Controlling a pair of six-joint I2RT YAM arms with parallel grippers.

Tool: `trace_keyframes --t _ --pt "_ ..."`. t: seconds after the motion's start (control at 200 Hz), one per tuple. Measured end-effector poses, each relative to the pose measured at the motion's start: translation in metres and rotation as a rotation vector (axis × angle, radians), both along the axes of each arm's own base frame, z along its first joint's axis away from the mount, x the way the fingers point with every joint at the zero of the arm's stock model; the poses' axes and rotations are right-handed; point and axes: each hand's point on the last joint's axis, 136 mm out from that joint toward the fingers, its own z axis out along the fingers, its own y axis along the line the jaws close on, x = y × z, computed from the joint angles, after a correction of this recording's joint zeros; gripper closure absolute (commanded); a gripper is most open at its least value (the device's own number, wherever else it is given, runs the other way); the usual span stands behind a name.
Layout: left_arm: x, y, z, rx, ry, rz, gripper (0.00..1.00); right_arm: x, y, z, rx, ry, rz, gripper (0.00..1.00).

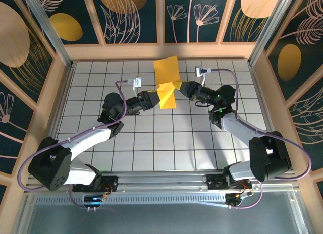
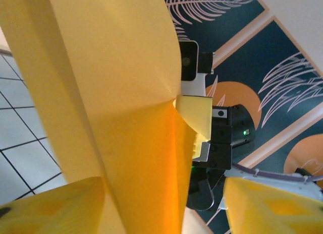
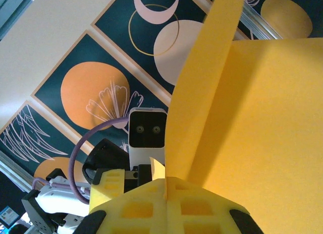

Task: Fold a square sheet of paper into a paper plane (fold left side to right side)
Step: Turn over the paper at the center of the table.

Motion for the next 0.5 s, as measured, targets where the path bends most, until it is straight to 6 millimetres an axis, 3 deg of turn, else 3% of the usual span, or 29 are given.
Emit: trace_keyframes --t 0.36,0.501 --pt "-0.0003 -0.0001 0.0015 -0.003 -0.009 0.001 0.89 0.0039 -0.0007 -0.0071 -0.039 -0.001 -0.035 0.71" --pt "0.0014 0.0001 -0.0026 0.015 0.0 0.011 0.97 0.0057 -0.0057 -0.0093 -0.088 -0.018 -0.102 0.59"
